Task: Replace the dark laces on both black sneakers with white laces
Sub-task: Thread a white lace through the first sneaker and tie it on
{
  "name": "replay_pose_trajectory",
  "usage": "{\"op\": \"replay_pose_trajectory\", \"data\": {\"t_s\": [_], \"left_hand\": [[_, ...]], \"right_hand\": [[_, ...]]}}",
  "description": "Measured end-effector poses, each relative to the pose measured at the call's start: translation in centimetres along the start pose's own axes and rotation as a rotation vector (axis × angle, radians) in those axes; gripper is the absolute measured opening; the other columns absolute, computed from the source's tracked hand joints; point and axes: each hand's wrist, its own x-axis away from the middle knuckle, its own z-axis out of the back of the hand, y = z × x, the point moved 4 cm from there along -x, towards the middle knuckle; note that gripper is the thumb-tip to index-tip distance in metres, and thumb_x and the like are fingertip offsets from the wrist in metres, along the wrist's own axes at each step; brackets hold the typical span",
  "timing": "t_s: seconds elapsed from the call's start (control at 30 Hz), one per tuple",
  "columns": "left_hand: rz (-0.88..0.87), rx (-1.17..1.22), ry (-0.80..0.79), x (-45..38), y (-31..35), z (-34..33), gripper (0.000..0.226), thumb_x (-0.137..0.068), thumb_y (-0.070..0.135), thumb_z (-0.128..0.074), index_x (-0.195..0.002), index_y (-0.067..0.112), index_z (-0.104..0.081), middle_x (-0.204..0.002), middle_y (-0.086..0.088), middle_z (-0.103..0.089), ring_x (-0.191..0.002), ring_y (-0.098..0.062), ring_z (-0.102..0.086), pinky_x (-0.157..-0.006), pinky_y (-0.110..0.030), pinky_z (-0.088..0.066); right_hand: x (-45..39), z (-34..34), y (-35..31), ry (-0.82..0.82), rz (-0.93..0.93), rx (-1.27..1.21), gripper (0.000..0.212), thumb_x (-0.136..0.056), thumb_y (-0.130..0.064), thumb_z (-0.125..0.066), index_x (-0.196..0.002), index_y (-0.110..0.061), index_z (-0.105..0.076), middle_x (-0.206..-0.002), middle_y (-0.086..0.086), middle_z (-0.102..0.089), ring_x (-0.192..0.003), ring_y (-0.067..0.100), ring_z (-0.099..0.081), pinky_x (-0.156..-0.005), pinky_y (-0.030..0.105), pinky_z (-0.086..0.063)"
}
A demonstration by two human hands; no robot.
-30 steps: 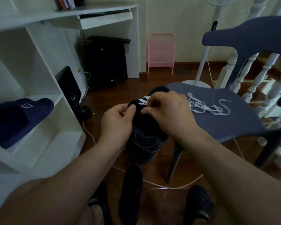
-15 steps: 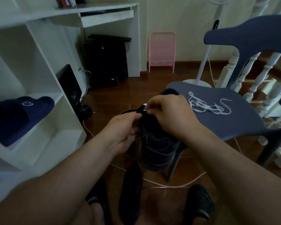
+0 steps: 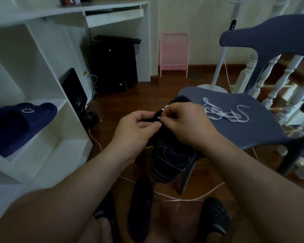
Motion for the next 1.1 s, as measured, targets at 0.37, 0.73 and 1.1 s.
{"op": "replay_pose_trajectory", "data": {"t_s": [0.37, 0.73, 1.1], "left_hand": [[-0.218, -0.300, 0.109, 0.7, -0.4, -0.2, 0.033, -0.093, 0.022, -0.078, -0.112, 0.045, -0.065, -0.086, 0.009, -0.078, -0.082, -0.004, -0.075, -0.076, -0.032, -0.065], [-0.069, 0.153, 0.352, -1.5, -0.1, 2.6, 0.028, -0.094, 0.013, -0.077, -0.114, 0.028, -0.066, -0.090, 0.001, -0.079, -0.081, -0.011, -0.078, -0.060, -0.019, -0.056], [-0.206, 0.098, 0.216, -0.5, 0.1, 1.7, 0.020, -0.100, 0.012, -0.070, -0.112, 0.026, -0.065, -0.092, 0.001, -0.076, -0.089, -0.012, -0.076, -0.073, -0.020, -0.057]], "right_hand": [[0.5, -0.4, 0.0, 0.131, -0.104, -0.183, 0.019, -0.086, -0.033, -0.081, -0.091, -0.037, -0.062, -0.082, -0.016, -0.066, -0.078, -0.005, -0.059, -0.064, 0.010, -0.041], [1.8, 1.5, 2.3, 0.244, -0.099, 0.057, 0.037, -0.085, -0.057, -0.071, -0.070, -0.028, -0.053, -0.079, -0.007, -0.053, -0.080, 0.017, -0.052, -0.070, 0.035, -0.040], [2.1, -1.0, 3.2, 0.047, -0.294, -0.154, 0.024, -0.098, -0.044, -0.065, -0.080, -0.029, -0.059, -0.070, -0.014, -0.061, -0.066, -0.002, -0.056, -0.049, 0.012, -0.035]]}}
